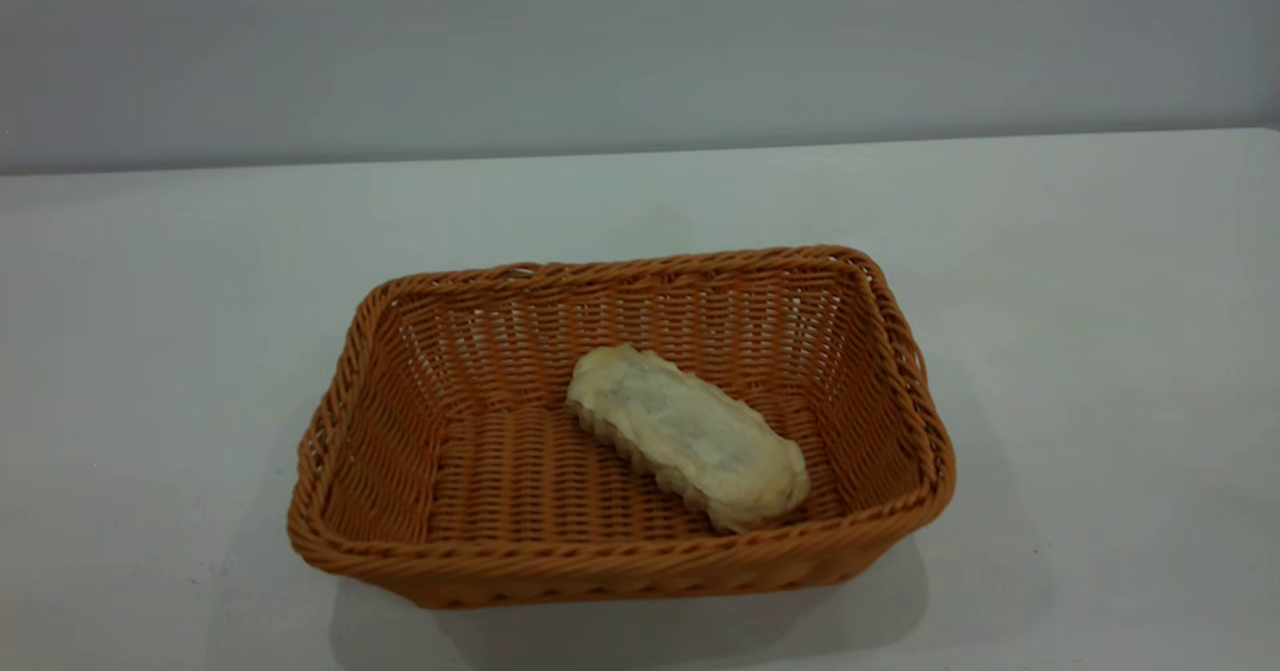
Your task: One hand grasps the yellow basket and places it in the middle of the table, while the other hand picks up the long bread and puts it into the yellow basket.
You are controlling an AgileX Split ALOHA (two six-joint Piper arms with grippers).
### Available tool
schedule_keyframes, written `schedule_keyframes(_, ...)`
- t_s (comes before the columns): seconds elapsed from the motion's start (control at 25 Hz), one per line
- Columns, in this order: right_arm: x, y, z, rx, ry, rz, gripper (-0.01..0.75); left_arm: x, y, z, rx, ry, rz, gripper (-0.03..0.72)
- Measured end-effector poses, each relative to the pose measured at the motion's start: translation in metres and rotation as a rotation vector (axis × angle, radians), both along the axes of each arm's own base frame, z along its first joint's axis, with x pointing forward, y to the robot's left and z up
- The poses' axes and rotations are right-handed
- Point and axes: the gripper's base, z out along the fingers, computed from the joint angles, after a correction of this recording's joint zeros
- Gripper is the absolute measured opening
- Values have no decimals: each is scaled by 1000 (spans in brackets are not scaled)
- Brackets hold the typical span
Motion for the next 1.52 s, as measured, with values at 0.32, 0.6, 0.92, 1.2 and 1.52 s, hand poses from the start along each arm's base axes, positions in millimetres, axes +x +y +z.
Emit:
schedule_keyframes(0.32, -7, -4, -22, 10, -10, 3, 335, 9, -1, -22, 29, 77, 8, 570)
schedule_keyframes(0.6, -8, -6, -25, -14, 23, -5, 335, 14, 1, -29, 60, 82, 29, 569)
schedule_keyframes(0.92, -6, -4, -32, -28, 43, -6, 335, 14, 2, -29, 66, 80, 33, 569)
schedule_keyframes(1.2, -4, -3, -34, -23, 37, -5, 335, 14, 2, -29, 68, 80, 33, 569)
schedule_keyframes(1.52, -4, -3, -34, -20, 34, -4, 335, 14, 2, -29, 68, 80, 33, 569)
